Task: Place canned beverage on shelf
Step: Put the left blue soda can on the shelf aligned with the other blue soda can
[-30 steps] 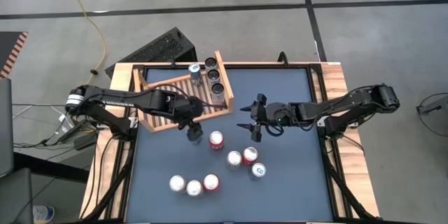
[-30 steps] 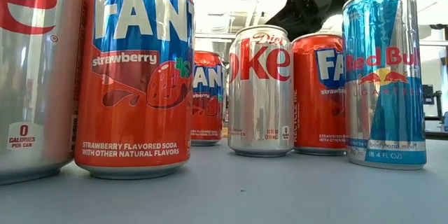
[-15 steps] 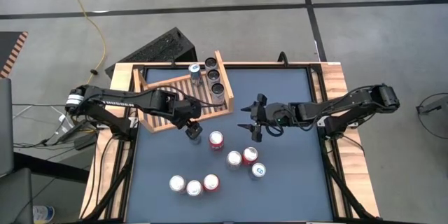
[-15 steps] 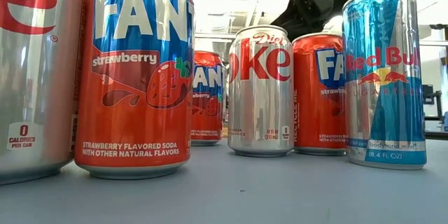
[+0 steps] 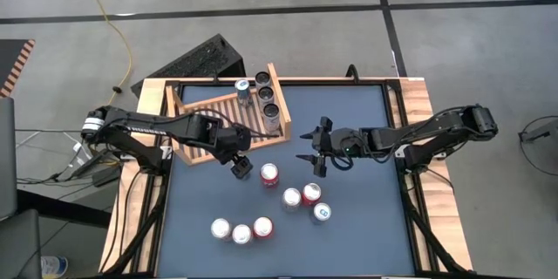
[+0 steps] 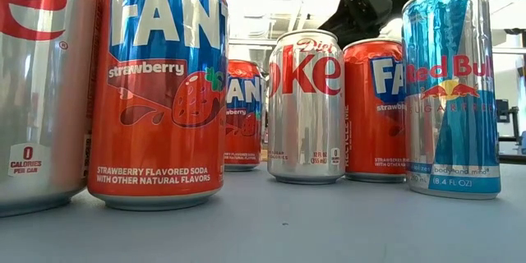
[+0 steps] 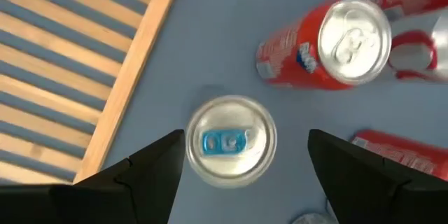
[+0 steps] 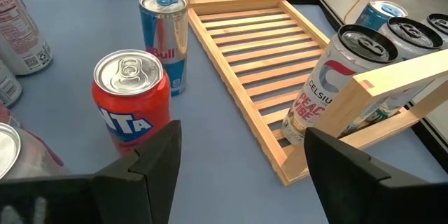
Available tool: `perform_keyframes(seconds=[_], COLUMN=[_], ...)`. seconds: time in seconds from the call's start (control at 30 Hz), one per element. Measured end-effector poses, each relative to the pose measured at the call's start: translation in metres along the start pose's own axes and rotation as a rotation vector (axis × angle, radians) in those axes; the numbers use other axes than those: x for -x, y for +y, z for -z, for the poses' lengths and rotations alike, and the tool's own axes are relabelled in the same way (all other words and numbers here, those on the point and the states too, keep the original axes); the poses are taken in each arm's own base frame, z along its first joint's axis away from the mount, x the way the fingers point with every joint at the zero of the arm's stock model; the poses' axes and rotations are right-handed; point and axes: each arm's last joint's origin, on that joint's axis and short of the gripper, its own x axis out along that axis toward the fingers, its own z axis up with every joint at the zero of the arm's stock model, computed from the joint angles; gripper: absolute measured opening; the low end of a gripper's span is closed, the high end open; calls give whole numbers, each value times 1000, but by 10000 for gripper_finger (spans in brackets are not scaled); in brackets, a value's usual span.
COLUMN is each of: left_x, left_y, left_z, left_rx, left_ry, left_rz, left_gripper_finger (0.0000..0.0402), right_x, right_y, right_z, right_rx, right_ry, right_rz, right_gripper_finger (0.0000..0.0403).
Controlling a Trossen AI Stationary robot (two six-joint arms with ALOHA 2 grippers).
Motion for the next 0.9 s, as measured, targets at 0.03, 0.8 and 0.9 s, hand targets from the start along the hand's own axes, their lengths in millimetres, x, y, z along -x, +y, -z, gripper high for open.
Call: perform_keyframes(seconds=[0.03,0.8,0.9], left_x=[0,0,0], left_y=[0,2,3], left_z=[0,-3,-5], left_rx=[0,-145,-142], left_ry=[-1,-77,-58], left_rz=[1,-74,-51], left_gripper_finger=[289,289,290], right_x=[0,0,0], right_y=[0,0,0], right_z=[0,0,0], right_rx=[0,3,3], right_ry=[0,0,0], right_rz=[0,0,0], right_gripper_finger=[276,276,276])
